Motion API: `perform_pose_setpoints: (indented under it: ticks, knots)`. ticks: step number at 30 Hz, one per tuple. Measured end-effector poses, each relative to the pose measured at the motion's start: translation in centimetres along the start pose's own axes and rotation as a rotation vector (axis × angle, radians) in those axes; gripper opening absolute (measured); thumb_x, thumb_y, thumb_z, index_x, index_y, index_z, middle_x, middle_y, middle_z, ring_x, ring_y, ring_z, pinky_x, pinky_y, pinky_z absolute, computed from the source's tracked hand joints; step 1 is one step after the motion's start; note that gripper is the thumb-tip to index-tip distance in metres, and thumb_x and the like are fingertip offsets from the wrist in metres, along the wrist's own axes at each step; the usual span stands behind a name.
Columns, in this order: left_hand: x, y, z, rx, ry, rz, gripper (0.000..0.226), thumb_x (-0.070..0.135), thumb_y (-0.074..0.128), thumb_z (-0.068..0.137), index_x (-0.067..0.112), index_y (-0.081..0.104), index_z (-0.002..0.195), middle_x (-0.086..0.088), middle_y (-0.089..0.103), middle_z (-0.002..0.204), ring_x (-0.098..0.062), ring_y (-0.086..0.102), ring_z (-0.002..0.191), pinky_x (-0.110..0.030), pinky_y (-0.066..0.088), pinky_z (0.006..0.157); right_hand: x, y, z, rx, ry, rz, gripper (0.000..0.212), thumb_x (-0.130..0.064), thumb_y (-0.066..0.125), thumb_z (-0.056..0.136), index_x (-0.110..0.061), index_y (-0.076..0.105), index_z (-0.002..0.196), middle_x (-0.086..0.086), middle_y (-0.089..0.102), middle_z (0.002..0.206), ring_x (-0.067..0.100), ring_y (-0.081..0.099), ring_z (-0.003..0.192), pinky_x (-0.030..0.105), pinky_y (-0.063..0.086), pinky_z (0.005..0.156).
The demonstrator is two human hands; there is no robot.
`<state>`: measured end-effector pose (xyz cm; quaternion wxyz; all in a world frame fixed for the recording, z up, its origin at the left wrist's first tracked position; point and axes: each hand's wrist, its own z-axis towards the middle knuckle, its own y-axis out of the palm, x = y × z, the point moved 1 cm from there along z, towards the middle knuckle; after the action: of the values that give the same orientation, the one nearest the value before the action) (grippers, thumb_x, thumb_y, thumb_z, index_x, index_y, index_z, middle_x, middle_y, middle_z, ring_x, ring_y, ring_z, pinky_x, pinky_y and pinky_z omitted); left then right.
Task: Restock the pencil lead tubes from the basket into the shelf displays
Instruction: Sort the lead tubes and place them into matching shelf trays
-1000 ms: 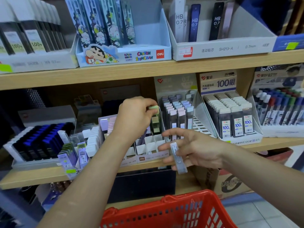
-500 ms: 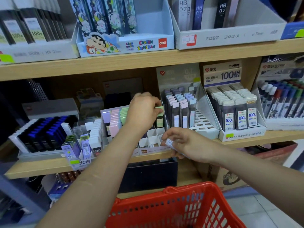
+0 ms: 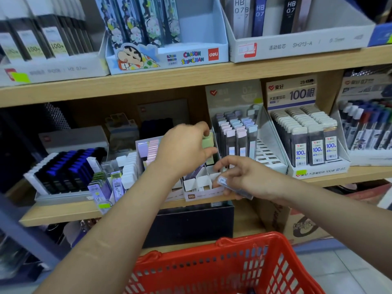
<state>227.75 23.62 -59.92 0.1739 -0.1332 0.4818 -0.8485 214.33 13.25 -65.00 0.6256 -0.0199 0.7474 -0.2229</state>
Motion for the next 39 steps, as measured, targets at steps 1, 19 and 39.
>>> perform_pose_setpoints:
  ticks: [1,19,39]
  knots:
    - [0.2,0.1,-0.2,-0.017,0.011,0.043,0.046,0.054,0.064,0.083,0.023,0.051,0.115,-0.001,0.064,0.092,-0.022,0.058,0.089,-0.032,0.042,0.065,-0.1,0.0,0.0,-0.002,0.007,0.025,0.028,0.000,0.052,0.096,-0.023,0.056,0.113,0.008,0.072,0.109,0.013,0.068,0.078,0.021,0.052,0.058]
    - [-3.5,-1.5,-1.1,-0.112,-0.066,-0.117,0.021,0.022,0.064,0.091,0.022,0.073,0.110,0.002,0.067,0.108,-0.018,0.057,0.104,-0.037,0.048,0.090,-1.0,-0.2,-0.4,-0.046,0.058,0.425,0.034,-0.001,0.058,0.093,-0.011,0.054,0.125,0.017,0.075,0.100,0.025,0.073,0.078,0.029,0.061,0.069]
    - [-4.6,-1.0,-0.8,-0.083,-0.044,-0.031,0.020,0.025,0.063,0.090,0.021,0.072,0.108,-0.001,0.068,0.105,-0.020,0.056,0.103,-0.038,0.048,0.086,-1.9,0.4,-0.1,0.027,-0.052,0.512,0.025,0.004,0.073,0.069,-0.010,0.066,0.089,0.005,0.070,0.072,0.013,0.066,0.067,0.024,0.050,0.063]
